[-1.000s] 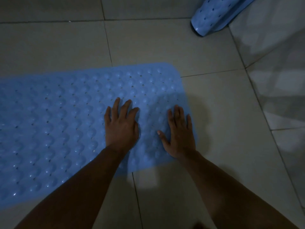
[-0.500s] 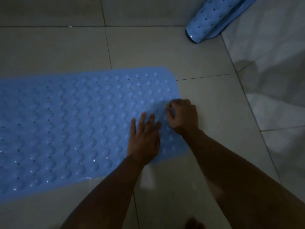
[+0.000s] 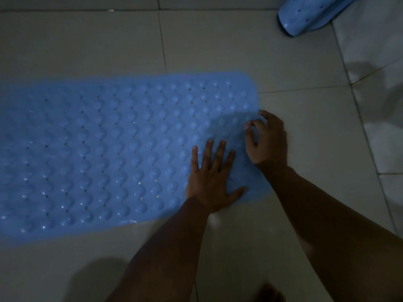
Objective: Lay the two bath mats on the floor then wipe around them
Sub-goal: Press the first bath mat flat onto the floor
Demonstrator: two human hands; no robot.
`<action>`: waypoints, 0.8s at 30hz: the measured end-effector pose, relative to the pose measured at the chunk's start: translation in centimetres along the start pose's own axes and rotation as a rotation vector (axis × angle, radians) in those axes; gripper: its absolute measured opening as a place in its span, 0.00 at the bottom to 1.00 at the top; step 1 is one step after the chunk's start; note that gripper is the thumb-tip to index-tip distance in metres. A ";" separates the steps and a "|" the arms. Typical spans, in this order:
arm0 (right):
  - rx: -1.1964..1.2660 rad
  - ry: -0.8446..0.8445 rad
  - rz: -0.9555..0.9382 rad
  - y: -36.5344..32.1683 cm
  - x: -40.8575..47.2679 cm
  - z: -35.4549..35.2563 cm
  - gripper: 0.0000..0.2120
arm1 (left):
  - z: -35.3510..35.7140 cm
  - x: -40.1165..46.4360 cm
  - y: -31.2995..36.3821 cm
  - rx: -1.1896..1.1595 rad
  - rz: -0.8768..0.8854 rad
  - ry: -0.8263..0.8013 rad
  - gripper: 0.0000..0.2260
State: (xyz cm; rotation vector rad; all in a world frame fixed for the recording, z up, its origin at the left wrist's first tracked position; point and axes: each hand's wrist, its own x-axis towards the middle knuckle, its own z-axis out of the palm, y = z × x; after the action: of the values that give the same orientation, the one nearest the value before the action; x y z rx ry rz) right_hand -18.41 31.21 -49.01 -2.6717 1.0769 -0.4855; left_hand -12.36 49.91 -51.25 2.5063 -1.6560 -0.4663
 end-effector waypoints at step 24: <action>-0.135 -0.353 -0.228 -19.0 -11.8 6.9 0.33 | -4.7 -9.7 -15.3 -0.098 -0.370 0.296 0.25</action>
State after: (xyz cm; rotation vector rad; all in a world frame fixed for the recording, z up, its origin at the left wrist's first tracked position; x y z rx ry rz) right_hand -11.79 53.43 -51.85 -2.8654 0.7329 0.0304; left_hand -0.92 64.49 -48.73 2.6541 -1.0474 -0.1843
